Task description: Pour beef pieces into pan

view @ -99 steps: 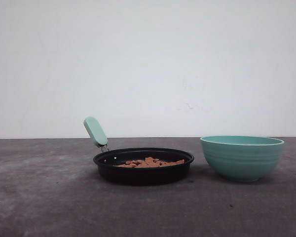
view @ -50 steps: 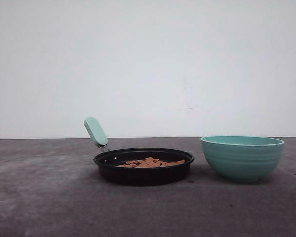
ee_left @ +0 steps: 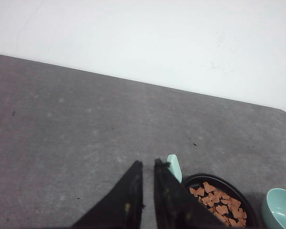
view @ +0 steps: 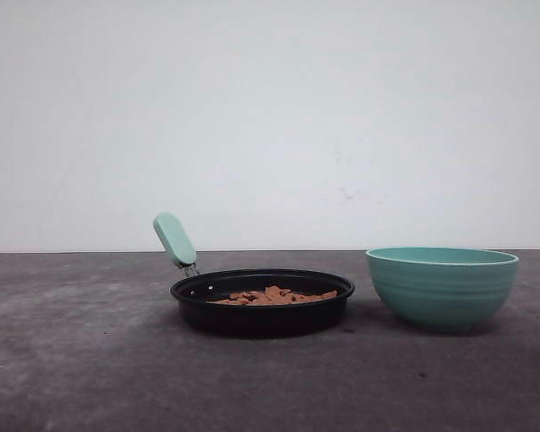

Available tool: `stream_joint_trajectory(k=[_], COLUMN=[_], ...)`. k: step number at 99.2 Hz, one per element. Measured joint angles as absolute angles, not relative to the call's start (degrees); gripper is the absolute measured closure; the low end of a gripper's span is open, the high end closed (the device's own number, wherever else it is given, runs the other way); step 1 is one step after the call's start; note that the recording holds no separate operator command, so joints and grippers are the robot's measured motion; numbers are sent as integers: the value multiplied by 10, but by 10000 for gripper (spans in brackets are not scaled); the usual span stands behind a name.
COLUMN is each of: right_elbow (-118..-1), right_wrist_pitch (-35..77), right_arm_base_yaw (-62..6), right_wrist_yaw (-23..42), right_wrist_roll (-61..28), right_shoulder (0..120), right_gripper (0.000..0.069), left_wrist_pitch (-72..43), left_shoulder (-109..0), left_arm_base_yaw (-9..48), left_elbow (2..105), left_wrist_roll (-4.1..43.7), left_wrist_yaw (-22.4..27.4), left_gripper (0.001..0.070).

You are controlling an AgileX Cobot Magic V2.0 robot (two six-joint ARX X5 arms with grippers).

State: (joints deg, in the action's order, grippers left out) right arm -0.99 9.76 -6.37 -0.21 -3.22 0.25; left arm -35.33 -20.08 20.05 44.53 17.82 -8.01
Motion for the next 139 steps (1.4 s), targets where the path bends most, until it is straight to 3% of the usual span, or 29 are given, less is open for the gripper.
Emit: stream_joint_trajectory(k=[31,45,64,79,88,139], right_elbow=[-10,-10,-10,-10,-10,-10], right_wrist_pitch=[98,97,97,97,96,96], right_arm_base_yaw=[-64,-64,-64,-64,-64,-64], right_wrist_yaw=[-2,-2,-2,-2,-1,0], right_wrist_roll=[-32,-32,-32,-32,-32,-32], right_shoulder=[3,3,3,3,3,3], right_gripper=[685,685,685,685,685,685], left_wrist_pitch=[-353,-346,-208,-132,-118,-105], left_shoulder=[-201,-178,-72,-2,-4,-3], left_arm_base_yaw=[200,181,124,90,74,59], left_elbow=[445,438,266,112,66,19], left_wrist_roll=[174,134,96,100,108,79], left_wrist_yaw=[-80,-90,-88,-9,4,-10], left_gripper=[692,692,692,692,692,692])
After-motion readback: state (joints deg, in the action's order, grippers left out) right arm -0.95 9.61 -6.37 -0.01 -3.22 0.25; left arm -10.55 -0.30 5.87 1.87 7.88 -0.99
